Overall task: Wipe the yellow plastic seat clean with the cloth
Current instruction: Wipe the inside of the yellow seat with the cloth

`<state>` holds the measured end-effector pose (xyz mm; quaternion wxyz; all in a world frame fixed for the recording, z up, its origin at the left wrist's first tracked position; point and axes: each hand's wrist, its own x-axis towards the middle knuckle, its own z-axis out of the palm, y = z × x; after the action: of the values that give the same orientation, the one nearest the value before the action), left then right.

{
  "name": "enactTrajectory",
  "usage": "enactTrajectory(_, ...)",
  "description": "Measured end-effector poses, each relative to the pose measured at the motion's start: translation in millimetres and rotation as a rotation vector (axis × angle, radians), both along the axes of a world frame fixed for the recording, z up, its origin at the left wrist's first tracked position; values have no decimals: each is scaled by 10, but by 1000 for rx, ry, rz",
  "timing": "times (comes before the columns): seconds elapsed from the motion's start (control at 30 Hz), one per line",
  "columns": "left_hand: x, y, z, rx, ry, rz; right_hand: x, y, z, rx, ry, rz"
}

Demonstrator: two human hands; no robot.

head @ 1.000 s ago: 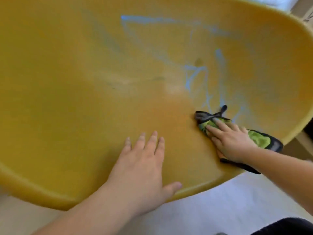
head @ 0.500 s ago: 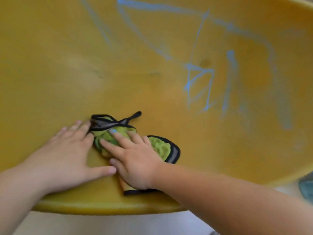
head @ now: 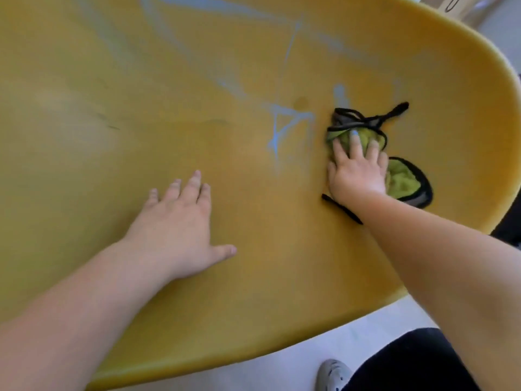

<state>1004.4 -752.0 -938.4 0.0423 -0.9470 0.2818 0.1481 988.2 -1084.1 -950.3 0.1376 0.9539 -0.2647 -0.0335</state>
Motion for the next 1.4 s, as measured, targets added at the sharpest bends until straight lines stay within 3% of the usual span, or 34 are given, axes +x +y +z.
enactTrajectory(0.1, 214, -183, -240, -21, -79, 4, 146, 812, -381, 216, 27, 171)
enactTrajectory(0.2, 247, -192, -429, -29, -56, 3, -67, 1432, -438, 332, 159, 490)
enactTrajectory(0.3, 248, -156, -486, -17, 33, 30, -583, 1146, -304, 333, 291, 741)
enactTrajectory(0.43, 261, -164, -444, -16, 101, 53, -438, -400, 245, -138, 214, 356)
enactTrajectory(0.53, 260, -225, -432, -16, 135, 85, -12, -771, 483, -288, 66, 135)
enactTrajectory(0.63, 273, -244, -406, 20, 98, 91, 394, -306, 67, -111, -90, 6)
enactTrajectory(0.7, 294, -223, -377, 40, 54, 94, 578, 242, -266, 69, -131, 40)
enactTrajectory(0.87, 360, -179, -325, 36, 55, 150, 436, 1428, -610, 334, -29, 477)
enactTrajectory(0.97, 367, -144, -316, 48, 121, 162, 48, 844, -483, 209, 126, 670)
enactTrajectory(1.07, 336, -161, -299, 57, 152, 147, -94, -387, 45, -106, 25, 311)
enactTrajectory(1.17, 305, -196, -294, 63, 167, 135, 56, -777, 402, -277, -4, 76)
enactTrajectory(1.23, 312, -201, -291, 53, 170, 141, 273, -459, 191, -217, -76, -13)
enactTrajectory(1.3, 315, -180, -288, 37, 169, 148, 433, 66, -155, -31, -123, -32)
enactTrajectory(1.4, 328, -145, -287, 31, 155, 138, 506, 1010, -538, 221, -78, 177)
